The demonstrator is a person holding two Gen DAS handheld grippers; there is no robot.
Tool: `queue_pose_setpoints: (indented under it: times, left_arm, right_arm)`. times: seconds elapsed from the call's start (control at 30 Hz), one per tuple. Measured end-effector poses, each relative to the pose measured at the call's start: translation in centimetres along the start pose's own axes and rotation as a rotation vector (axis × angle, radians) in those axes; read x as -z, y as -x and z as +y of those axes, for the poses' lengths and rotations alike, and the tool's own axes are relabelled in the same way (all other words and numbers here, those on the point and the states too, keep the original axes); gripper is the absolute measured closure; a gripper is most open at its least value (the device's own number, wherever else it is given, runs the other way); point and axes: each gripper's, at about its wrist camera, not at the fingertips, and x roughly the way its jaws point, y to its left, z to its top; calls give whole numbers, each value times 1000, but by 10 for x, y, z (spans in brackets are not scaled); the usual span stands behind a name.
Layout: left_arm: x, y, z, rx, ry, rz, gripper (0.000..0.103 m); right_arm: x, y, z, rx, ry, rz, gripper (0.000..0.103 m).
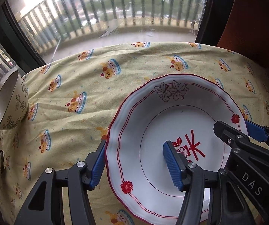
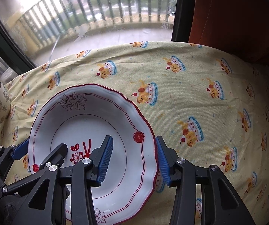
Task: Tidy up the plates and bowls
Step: 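Close both grippers on the rim of the red-rimmed dish, then lift the red-rimmed dish with both grippers and carry it toward the plate stack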
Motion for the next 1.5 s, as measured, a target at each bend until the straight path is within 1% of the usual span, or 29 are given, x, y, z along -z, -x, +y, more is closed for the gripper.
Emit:
queue_pose_setpoints:
  times: [0.07, 0.13, 0.23, 0.33, 0.47, 0.6, 0.67, 0.83, 0.93, 1.17, 1.33, 1.43, 1.5]
  left_arm:
    - [1, 1, 3, -17, 16, -8, 52]
    - [-1, 0, 6, -10, 33, -7, 52]
    - [-1, 1, 1, -26, 9, -22, 51]
    - [-2, -1, 2, -24, 18, -23, 50]
    - [-5, -2, 1, -22, 35, -11, 49]
    - [-6, 6, -1, -33, 28, -36, 49]
    - [-6, 10, -1, -23, 34, -43, 49]
    - [-1, 24, -1, -10, 12, -57, 49]
    - [3, 35, 3, 10, 23, -65, 49]
    - [19, 63, 17, 23, 38, -91, 49]
    - [35, 85, 28, 33, 38, -105, 49]
    - [48, 97, 33, 33, 40, -114, 49]
    - [54, 105, 37, 46, 43, -120, 49]
  right_arm:
    - [3, 2, -2, -17, 6, -14, 54]
    - [3, 0, -5, -25, 0, -10, 55]
    - [6, -7, -7, -12, 10, 1, 60]
    - [7, -6, -4, 7, 11, -15, 60]
    - [4, -6, -3, 21, 1, -2, 59]
    - [8, 2, -2, 42, 14, -7, 59]
    - [10, 5, -3, 39, 1, -5, 59]
    - [16, 19, 0, 65, -6, -17, 59]
    - [19, 30, 3, 76, -6, -27, 59]
    - [29, 60, 18, 98, 2, -59, 59]
    - [45, 84, 31, 107, -3, -81, 59]
    - [59, 98, 41, 119, -1, -95, 59]
    - [69, 106, 45, 122, -4, -95, 59]
